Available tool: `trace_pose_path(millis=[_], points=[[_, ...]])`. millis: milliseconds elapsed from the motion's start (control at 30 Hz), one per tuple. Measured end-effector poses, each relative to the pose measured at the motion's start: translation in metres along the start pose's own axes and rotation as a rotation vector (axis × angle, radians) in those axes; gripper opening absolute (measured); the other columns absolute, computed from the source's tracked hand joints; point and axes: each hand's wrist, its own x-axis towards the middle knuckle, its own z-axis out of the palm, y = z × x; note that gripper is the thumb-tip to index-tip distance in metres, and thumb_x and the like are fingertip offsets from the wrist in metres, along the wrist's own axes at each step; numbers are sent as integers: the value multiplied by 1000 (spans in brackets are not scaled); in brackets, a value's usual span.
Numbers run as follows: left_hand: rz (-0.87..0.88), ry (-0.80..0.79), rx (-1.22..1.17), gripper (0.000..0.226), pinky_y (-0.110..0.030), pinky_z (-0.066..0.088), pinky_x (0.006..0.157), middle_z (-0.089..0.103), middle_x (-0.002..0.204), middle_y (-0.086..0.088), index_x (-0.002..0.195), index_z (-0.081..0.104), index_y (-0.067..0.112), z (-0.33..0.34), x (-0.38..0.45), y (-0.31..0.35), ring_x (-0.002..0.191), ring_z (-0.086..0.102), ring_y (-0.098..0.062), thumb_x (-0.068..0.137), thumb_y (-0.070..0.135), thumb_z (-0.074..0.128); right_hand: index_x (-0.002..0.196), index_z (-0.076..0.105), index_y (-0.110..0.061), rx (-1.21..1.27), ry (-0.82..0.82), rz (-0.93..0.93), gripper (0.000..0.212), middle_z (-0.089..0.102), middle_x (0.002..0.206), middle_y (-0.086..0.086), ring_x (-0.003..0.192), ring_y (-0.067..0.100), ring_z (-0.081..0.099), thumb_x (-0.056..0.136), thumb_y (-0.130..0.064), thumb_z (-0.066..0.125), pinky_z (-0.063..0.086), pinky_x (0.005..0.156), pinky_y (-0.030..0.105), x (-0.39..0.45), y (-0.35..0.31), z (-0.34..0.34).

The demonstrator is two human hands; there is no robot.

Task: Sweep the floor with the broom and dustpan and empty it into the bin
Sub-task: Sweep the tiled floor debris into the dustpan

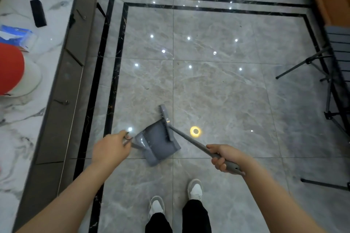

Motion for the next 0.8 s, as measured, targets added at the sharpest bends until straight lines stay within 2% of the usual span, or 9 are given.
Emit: trace_pose_path(millis=[167, 300, 367, 433, 567, 800], points=[[-239, 40, -149, 25, -32, 45, 60, 63, 78, -12, 99, 63, 18, -27, 7, -7, 69, 55, -30, 91, 33, 45, 135, 40, -23, 71, 37, -81, 36, 35, 45, 0, 24, 4, 27, 101, -14, 30, 26, 26, 10, 0, -45, -15], [-364, 86, -212, 24, -31, 38, 53, 54, 69, -7, 102, 63, 17, -45, 8, 0, 64, 49, -28, 90, 31, 48, 144, 34, -18, 40, 29, -137, 43, 42, 51, 4, 24, 5, 31, 102, -12, 25, 27, 27, 11, 6, -91, -26], [-435, 116, -238, 27, -32, 39, 57, 53, 69, -8, 106, 63, 16, -54, 9, 1, 66, 48, -29, 90, 32, 49, 144, 33, -19, 22, 36, -154, 44, 42, 59, 6, 23, 6, 33, 102, -12, 25, 28, 27, 11, 8, -113, -26], [-489, 143, -279, 27, -34, 40, 61, 53, 68, -9, 102, 64, 13, -62, 13, 1, 69, 48, -30, 90, 32, 49, 145, 32, -21, -20, 40, -165, 45, 39, 65, 6, 22, 6, 33, 102, -12, 24, 28, 27, 11, 9, -133, -23], [-550, 191, -356, 22, -32, 40, 57, 53, 63, -7, 90, 65, 13, -75, 25, -4, 64, 49, -29, 90, 30, 51, 145, 31, -19, -144, 68, -206, 46, 39, 67, 7, 23, 7, 34, 101, -11, 24, 29, 29, 12, 13, -163, -11], [-601, 198, -399, 22, -30, 42, 52, 58, 63, -11, 84, 63, 15, -82, 57, -31, 57, 52, -27, 90, 33, 51, 140, 38, -15, -213, 111, -244, 44, 31, 67, 5, 24, 7, 30, 99, -7, 25, 26, 31, 12, 30, -213, 28]])
